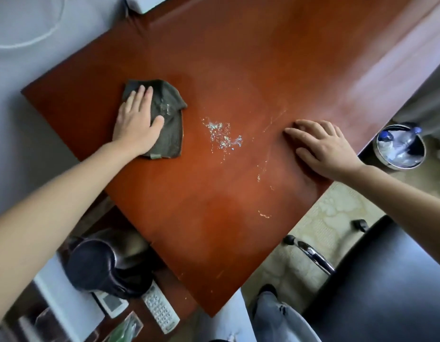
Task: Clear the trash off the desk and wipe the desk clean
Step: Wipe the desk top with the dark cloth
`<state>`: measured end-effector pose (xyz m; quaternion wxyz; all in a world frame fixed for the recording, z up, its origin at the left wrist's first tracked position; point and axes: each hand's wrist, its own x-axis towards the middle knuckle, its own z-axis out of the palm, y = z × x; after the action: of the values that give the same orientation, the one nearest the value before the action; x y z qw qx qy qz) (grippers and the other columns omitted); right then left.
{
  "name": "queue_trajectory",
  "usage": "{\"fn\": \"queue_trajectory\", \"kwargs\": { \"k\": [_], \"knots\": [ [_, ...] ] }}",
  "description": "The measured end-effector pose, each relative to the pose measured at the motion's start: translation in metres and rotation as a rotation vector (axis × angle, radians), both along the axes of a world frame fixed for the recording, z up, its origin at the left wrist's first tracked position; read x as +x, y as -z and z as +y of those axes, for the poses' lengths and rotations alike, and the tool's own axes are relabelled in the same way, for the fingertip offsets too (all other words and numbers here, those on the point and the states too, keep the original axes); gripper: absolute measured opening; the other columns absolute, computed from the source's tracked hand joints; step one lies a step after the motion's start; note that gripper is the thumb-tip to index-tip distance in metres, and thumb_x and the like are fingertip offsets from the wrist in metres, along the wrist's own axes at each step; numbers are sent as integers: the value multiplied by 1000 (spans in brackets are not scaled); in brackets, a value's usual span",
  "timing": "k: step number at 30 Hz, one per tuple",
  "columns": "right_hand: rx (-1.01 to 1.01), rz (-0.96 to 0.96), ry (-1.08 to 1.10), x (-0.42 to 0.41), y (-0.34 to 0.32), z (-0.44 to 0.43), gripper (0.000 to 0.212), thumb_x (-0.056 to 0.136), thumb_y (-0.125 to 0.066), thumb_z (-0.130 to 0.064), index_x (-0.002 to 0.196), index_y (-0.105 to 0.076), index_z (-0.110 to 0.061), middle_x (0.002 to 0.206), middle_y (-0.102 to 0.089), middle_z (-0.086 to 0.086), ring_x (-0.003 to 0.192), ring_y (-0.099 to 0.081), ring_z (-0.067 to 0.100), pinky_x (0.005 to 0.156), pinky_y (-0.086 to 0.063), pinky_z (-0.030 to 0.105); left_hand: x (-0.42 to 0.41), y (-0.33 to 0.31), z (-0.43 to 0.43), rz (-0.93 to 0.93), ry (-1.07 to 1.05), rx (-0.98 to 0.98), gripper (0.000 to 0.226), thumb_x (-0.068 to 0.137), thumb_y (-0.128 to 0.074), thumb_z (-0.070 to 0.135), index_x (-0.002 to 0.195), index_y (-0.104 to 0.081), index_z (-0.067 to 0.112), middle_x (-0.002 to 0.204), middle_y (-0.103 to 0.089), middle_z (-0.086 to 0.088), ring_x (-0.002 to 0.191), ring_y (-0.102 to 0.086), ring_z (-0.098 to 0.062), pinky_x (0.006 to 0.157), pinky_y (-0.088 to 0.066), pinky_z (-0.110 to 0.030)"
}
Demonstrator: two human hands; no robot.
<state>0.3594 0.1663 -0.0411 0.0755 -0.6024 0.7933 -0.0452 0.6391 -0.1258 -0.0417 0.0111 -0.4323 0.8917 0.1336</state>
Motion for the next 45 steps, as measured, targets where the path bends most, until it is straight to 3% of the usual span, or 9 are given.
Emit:
{"fn": "queue_trajectory", "kwargs": {
  "k": [9,20,24,26,30,33,38,41,45],
  "knots": [
    [-73,15,199,-6,3,25,52,89,-28,-40,136,-44,-26,140,-43,5,121,-36,32,100,-29,46,-62,0,118,-27,519,9,69,93,-42,45,149,-8,26,158,-3,-4,145,-2,-23,115,-3,-39],
    [-127,-221,330,24,-16,119,57,88,-26,-41,136,-42,-17,136,-46,7,123,-34,29,105,-30,43,-67,8,300,210,950,256,45,90,-51,19,135,-49,18,142,-46,-4,138,-31,-27,113,-10,-36],
    [-137,-777,463,38,-34,141,64,84,-41,-53,139,-36,-22,123,-54,-2,115,-45,12,104,-36,35,-69,-14,306,375,830,473,38,85,-47,9,121,-60,9,122,-62,-8,118,-51,-25,102,-22,-18],
    [-72,-1041,434,44,-45,145,90,69,-51,-76,141,-29,-27,126,-54,-5,114,-50,6,100,-39,28,-73,-32,297,441,775,543,32,87,-49,4,118,-57,5,116,-61,-9,108,-53,-23,93,-33,-22],
    [-13,-1337,348,64,-55,133,104,49,-70,-77,135,-37,-27,125,-56,6,111,-56,12,90,-47,28,-77,-58,280,544,645,447,26,85,-59,3,106,-43,-1,103,-35,-6,90,-40,-17,76,-30,-19],
    [-118,-1460,356,81,-64,108,88,45,-81,-64,117,-55,-20,105,-68,2,99,-65,16,81,-54,29,-73,-78,264,537,499,428,39,83,-65,9,107,-34,5,105,-23,-4,94,-33,-17,76,-26,-16],
    [-317,-1544,371,85,-79,63,69,44,-86,-47,99,-64,-12,87,-72,3,83,-69,21,69,-58,32,-52,-110,215,367,265,1031,48,75,-59,30,115,-34,24,119,-45,1,104,-48,-11,89,-41,-24],
    [-285,-1508,313,92,-82,30,47,60,-79,-32,98,-61,-10,84,-71,3,80,-68,20,72,-58,36,-32,-116,179,333,182,945,27,86,-64,17,105,-48,25,107,-64,-3,97,-62,-17,89,-50,-35],
    [-160,-1262,202,101,-75,-14,32,82,-67,-2,107,-56,-17,90,-66,0,76,-63,1,73,-52,19,-7,-123,125,346,179,718,35,80,-66,-2,97,-60,28,90,-64,-5,84,-61,-16,84,-49,-29]
  ]
}}
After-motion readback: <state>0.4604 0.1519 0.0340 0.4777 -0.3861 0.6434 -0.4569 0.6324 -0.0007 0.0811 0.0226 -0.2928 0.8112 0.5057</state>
